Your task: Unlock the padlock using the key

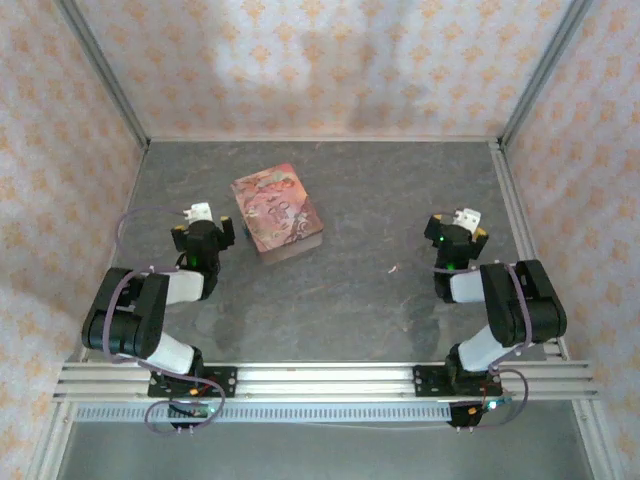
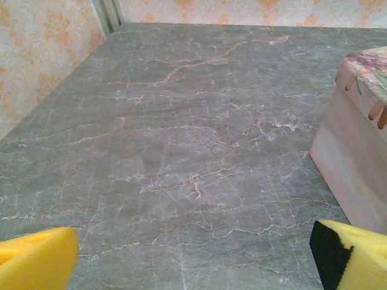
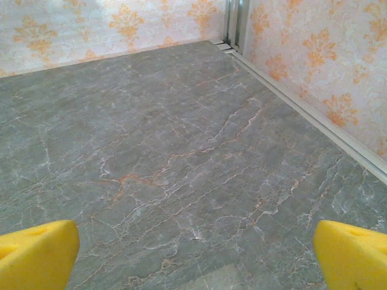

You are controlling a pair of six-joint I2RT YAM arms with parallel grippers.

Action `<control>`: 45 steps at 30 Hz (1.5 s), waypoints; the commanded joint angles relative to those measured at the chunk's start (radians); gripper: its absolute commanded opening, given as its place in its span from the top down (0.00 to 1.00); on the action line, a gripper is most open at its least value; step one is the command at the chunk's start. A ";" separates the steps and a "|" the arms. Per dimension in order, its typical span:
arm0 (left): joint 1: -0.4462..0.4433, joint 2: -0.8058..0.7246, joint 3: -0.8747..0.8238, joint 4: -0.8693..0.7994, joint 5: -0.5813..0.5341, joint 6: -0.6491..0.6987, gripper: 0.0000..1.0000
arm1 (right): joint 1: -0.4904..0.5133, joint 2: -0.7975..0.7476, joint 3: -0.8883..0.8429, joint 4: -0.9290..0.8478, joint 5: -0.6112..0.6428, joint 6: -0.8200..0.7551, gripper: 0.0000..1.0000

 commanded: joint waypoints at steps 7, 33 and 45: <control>-0.006 -0.002 -0.001 0.037 -0.001 0.009 0.00 | -0.003 0.000 0.014 -0.004 -0.020 0.001 0.00; 0.030 -0.276 0.375 -0.948 -0.156 -0.545 0.00 | -0.012 -0.466 0.207 -0.838 -0.191 0.405 0.05; -0.172 -0.421 0.402 -1.216 0.310 -0.666 0.11 | 0.059 -0.405 0.396 -1.424 -0.469 0.558 0.51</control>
